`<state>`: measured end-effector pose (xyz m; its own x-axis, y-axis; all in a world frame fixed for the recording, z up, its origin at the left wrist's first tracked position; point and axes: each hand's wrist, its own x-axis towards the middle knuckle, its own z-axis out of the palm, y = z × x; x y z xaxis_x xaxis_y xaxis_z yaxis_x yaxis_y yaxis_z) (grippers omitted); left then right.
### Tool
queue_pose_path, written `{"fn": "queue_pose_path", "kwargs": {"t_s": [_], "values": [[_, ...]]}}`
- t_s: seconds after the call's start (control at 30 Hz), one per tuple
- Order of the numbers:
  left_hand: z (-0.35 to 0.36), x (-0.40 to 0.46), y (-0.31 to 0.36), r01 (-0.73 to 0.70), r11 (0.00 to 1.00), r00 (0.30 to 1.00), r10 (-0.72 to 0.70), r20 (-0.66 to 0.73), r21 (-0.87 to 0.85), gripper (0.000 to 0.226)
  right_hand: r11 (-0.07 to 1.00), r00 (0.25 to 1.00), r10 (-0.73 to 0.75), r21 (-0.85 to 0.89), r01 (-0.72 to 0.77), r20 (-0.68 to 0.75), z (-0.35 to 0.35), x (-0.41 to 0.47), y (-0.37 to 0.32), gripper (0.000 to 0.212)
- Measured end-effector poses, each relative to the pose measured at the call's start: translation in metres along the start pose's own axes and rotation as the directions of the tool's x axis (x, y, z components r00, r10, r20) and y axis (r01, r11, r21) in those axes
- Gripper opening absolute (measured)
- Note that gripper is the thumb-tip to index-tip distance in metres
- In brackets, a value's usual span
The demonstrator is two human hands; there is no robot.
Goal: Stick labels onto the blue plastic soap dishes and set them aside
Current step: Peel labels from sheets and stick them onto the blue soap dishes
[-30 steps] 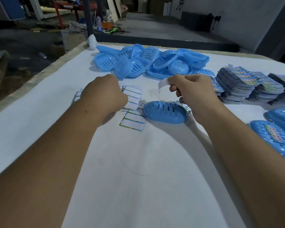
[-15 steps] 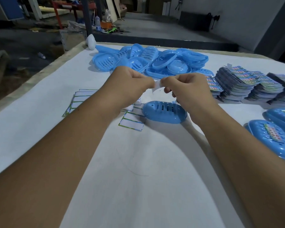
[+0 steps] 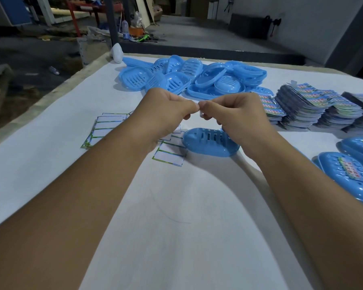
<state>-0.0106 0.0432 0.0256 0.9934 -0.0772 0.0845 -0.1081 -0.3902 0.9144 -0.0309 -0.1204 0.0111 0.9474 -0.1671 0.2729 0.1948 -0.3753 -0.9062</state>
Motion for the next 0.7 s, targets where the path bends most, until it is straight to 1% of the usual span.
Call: {"fn": "queue_pose_path", "kwargs": {"t_s": [0.13,0.2,0.3,0.37,0.4,0.5,0.6,0.7], "values": [[-0.0018,0.0017,0.0006,0.017,1.000,1.000,-0.017,-0.014,-0.017,0.023,0.999,0.998,-0.050,-0.015,0.051,0.040,-0.0011,-0.0009,0.0006,0.023],[-0.0017,0.0021,-0.0010,0.009,1.000,0.999,-0.009,-0.031,0.001,0.025,0.999,0.998,-0.045,-0.010,0.045,0.046,-0.0012,-0.0005,-0.0003,0.021],[-0.0019,0.0036,-0.0022,0.018,1.000,0.997,-0.017,-0.077,0.011,0.026,0.994,0.999,0.024,-0.103,-0.028,-0.034,-0.0016,0.0033,0.0021,0.026],[-0.0026,0.0057,-0.0020,0.041,0.999,0.993,-0.038,-0.110,0.025,0.036,0.985,0.992,0.086,-0.144,-0.098,-0.087,-0.0039,0.0055,0.0042,0.029],[-0.0026,0.0068,-0.0020,0.049,0.998,0.992,-0.046,-0.116,0.027,0.037,0.980,0.989,0.110,-0.153,-0.125,-0.099,-0.0050,0.0062,0.0047,0.031],[-0.0011,0.0075,-0.0019,0.056,0.998,0.992,-0.053,-0.115,0.027,0.037,0.977,0.987,0.136,-0.155,-0.148,-0.084,-0.0062,0.0060,0.0031,0.035],[-0.0001,0.0083,-0.0037,0.052,0.998,0.993,-0.048,-0.112,0.030,0.040,0.976,0.986,0.153,-0.149,-0.161,-0.067,-0.0048,0.0056,0.0015,0.031],[0.0014,0.0098,-0.0069,0.047,0.998,0.992,-0.043,-0.121,0.035,0.044,0.972,0.982,0.170,-0.150,-0.180,-0.080,-0.0079,0.0061,0.0002,0.030]]}}
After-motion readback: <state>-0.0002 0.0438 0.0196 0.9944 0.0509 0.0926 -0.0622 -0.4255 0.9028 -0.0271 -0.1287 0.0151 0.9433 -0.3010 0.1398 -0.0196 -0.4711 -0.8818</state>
